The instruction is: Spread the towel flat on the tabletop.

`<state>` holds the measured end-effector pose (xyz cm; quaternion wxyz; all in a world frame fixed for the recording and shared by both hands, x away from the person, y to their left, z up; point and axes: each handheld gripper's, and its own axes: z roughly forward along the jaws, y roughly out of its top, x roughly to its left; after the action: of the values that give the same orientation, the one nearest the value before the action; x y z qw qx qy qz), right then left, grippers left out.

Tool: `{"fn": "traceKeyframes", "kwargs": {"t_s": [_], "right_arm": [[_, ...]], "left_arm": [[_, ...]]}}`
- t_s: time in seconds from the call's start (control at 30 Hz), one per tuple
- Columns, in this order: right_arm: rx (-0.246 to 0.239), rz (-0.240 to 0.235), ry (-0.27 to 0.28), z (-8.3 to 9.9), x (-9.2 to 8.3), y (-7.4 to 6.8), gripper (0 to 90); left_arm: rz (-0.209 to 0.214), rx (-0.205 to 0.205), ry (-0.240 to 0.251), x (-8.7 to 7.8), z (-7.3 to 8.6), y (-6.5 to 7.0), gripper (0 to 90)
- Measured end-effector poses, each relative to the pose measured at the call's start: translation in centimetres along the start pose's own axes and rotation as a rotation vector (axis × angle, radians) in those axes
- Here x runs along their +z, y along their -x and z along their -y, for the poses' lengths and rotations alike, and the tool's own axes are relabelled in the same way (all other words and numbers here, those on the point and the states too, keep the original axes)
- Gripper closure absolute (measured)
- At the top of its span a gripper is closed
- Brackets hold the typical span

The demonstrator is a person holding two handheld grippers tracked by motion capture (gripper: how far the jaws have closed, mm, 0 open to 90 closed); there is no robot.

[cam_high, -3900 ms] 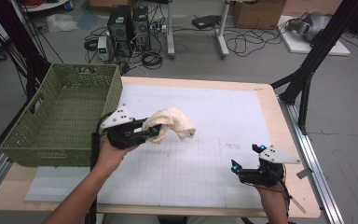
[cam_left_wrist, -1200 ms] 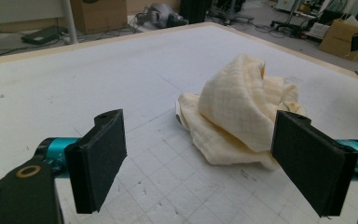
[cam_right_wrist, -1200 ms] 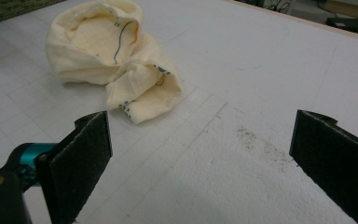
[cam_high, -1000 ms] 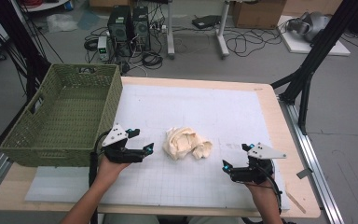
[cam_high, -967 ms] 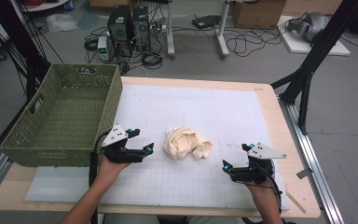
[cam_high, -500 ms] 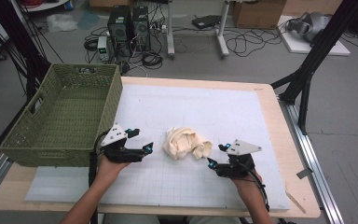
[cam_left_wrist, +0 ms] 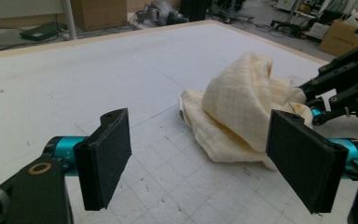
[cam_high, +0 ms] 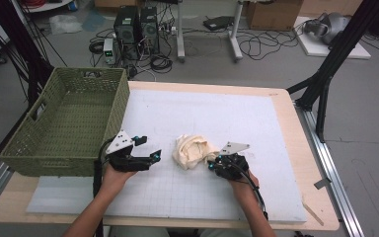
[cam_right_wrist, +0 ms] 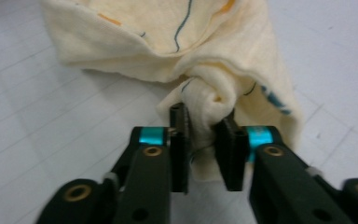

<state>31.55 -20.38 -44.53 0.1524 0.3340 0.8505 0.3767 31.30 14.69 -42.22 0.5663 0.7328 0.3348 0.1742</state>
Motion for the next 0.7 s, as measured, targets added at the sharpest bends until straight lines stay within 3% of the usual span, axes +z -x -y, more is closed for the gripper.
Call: {"fn": "traceKeyframes", "kwargs": {"t_s": [0.07, 0.1, 0.17, 0.3, 0.43, 0.47, 0.5, 0.53, 0.57, 0.7], "right_arm": [[0.000, -0.015, -0.004, 0.0, -0.1, 0.0, 79.1], [0.010, -0.059, -0.011, 0.2, -0.5, -0.2, 79.6], [0.008, -0.079, -0.019, 0.3, -0.7, -0.4, 79.6], [0.001, -0.196, -0.019, 0.9, -2.0, -1.2, 77.5], [0.023, -0.171, 0.020, 1.1, -3.6, -1.2, 59.3], [0.024, -0.151, 0.042, 1.0, -4.1, -1.1, 54.9], [0.032, -0.123, 0.099, 0.7, -5.1, -1.0, 51.8], [0.032, -0.123, 0.099, 0.7, -5.1, -1.0, 51.8], [0.035, -0.091, 0.153, 0.2, -5.7, -1.0, 50.8], [0.043, -0.073, 0.149, -0.9, -5.4, -1.1, 53.5]], "left_arm": [[-0.002, 0.001, 0.003, 0.0, 0.0, -0.1, 22.6], [-0.003, -0.002, 0.004, -0.1, 0.0, -0.1, 22.8], [-0.005, -0.005, 0.004, -0.1, 0.0, -0.2, 22.8], [-0.006, -0.007, 0.005, -0.1, 0.0, -0.2, 23.3], [-0.004, -0.004, 0.002, 0.0, 0.0, -0.1, 23.6], [-0.003, -0.001, 0.002, 0.0, 0.0, -0.1, 23.7], [-0.005, -0.001, 0.002, 0.0, 0.0, -0.1, 23.8], [-0.004, -0.001, 0.001, 0.0, 0.0, -0.1, 23.8], [-0.004, -0.003, 0.001, 0.0, 0.0, -0.1, 23.8], [-0.002, 0.000, -0.004, 0.0, 0.0, -0.1, 23.9]]}}
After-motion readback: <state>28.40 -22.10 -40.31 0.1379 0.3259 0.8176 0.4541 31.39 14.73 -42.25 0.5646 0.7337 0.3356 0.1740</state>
